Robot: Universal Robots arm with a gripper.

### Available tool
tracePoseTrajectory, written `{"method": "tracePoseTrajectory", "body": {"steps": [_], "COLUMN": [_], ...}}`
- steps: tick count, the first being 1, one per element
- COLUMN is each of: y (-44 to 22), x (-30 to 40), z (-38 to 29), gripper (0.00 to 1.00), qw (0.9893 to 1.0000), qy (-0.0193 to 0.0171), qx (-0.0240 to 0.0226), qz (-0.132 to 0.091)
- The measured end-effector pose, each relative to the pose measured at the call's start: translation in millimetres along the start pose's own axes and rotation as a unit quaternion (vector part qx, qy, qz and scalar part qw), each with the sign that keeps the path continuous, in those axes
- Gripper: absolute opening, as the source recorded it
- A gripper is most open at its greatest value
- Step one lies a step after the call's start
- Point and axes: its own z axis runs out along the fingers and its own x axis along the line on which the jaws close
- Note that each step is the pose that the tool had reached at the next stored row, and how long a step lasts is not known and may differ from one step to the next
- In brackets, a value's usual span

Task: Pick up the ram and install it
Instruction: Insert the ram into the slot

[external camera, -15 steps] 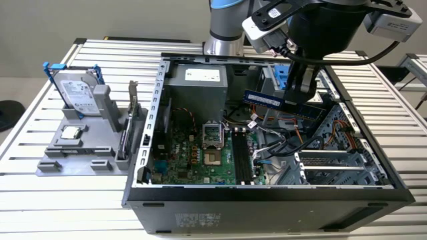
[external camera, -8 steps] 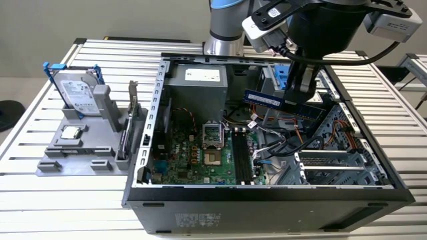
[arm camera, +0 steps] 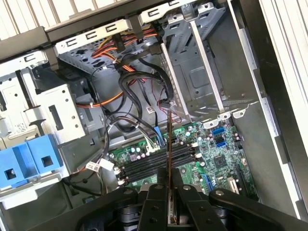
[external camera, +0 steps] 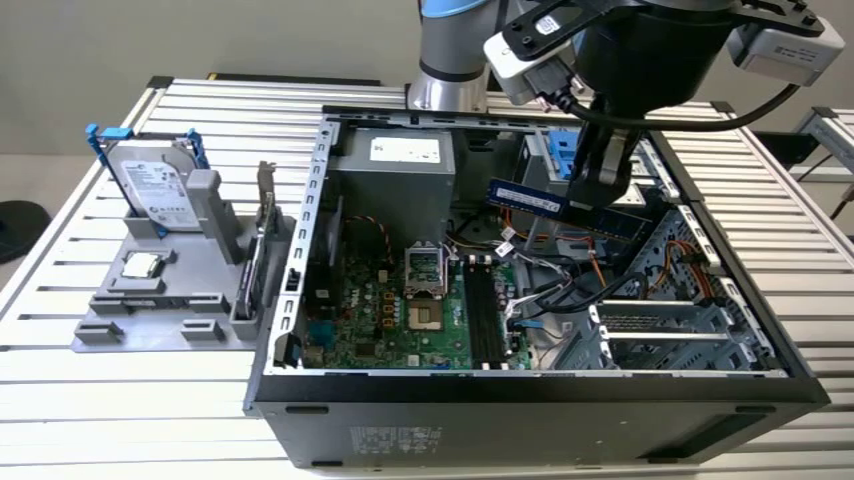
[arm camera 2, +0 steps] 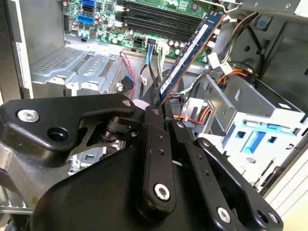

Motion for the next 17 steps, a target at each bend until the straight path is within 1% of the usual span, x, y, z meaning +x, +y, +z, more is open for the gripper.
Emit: {"method": "tracePoseTrajectory", "body": {"steps": [17], "y": [0.0], "x": [0.0], "z": [-0.1], "gripper": [0.00], "qw": [1.0000], "qy": [-0.0003], "qx": [0.0002], "qz": [0.009]}}
